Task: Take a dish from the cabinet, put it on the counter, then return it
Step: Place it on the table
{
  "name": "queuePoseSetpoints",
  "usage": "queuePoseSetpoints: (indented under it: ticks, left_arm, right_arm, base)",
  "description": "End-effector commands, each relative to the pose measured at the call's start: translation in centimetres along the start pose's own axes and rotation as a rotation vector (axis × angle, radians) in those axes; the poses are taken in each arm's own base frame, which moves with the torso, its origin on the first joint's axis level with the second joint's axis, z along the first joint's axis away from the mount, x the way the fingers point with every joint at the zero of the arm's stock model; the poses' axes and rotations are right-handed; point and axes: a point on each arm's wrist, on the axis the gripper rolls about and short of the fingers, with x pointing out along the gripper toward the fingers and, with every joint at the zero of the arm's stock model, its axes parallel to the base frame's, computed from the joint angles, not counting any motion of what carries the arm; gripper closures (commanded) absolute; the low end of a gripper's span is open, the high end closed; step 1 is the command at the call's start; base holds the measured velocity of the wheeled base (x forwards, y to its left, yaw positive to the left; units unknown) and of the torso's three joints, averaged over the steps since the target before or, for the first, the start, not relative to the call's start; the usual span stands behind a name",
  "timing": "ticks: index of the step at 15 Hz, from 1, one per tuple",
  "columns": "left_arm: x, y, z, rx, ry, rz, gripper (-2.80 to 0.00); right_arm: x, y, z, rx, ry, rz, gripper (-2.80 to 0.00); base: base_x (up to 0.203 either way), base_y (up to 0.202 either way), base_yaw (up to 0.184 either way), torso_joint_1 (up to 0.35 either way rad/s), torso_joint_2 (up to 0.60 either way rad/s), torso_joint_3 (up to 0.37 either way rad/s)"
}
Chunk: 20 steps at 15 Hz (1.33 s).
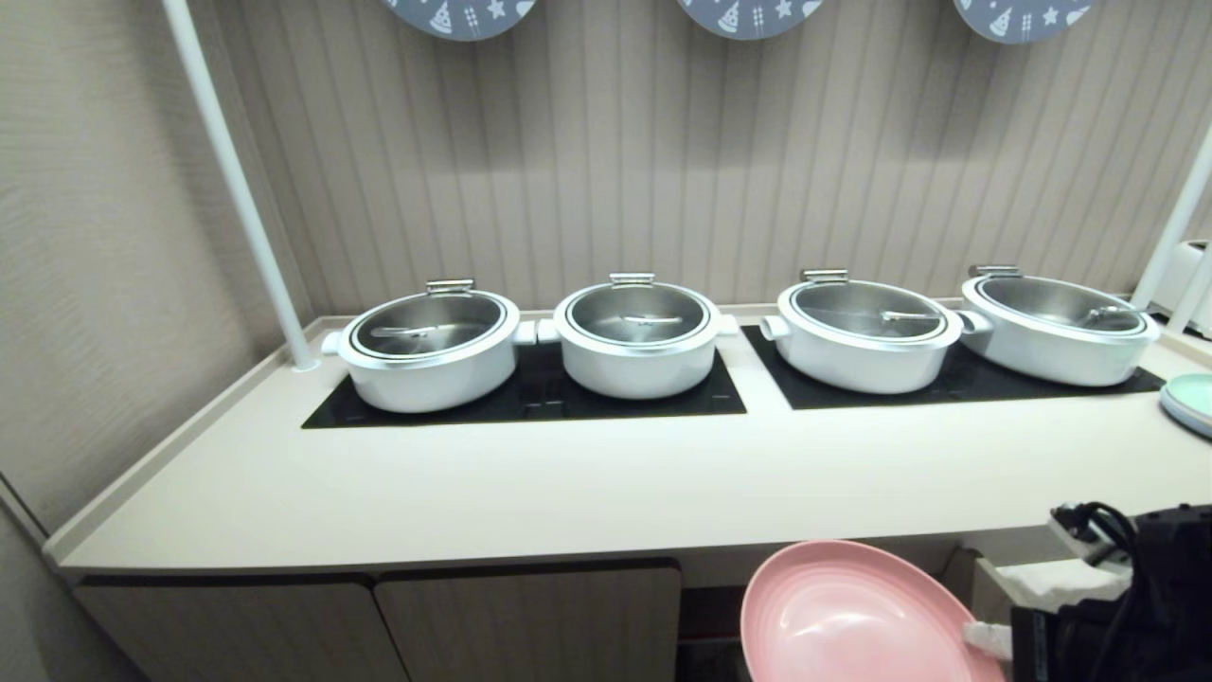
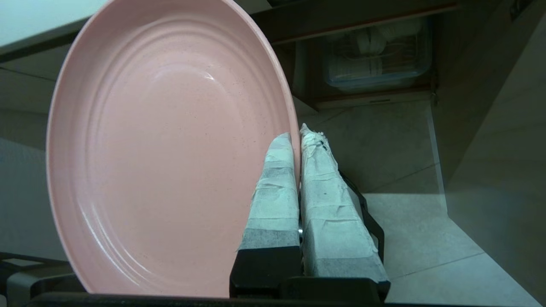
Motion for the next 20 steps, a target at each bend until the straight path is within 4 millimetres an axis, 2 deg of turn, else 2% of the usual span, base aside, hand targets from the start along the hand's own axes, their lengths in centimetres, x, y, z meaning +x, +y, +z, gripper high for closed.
queuePoseSetpoints:
  ticks: [1,4,9,16,20]
  left_arm:
    - [0.0,0.0,0.0,-0.001,-0.001,-0.001,0.0]
    - [0.0,0.0,0.0,-0.001,-0.001,-0.002,0.0]
    - [0.0,0.0,0.0,-0.001,-0.001,-0.001,0.0]
    - [0.0,0.0,0.0,0.0,-0.001,-0.002,0.0]
    - [0.0,0.0,0.0,-0.001,-0.001,0.0,0.0]
  right_arm:
    - [0.8,0.1,0.7,0.003,0.009,-0.002,0.0]
    - [2.2,0.4,2.1,0.004,0.01,-0.007,0.0]
    - [5.6,0.6,4.5,0.006,0.004,-0.014,0.0]
    - [12.2,0.8,8.5,0.099,-0.033,-0.064,0.0]
    - [15.9,0.6,9.9,0.138,-0.037,-0.085,0.0]
  base:
    - [0.0,0.0,0.0,0.0,0.0,0.0]
    - [0.0,0.0,0.0,0.0,0.0,0.0]
    - [0.0,0.0,0.0,0.0,0.0,0.0]
    - [0.0,0.0,0.0,0.0,0.0,0.0]
    - [0.0,0.0,0.0,0.0,0.0,0.0]
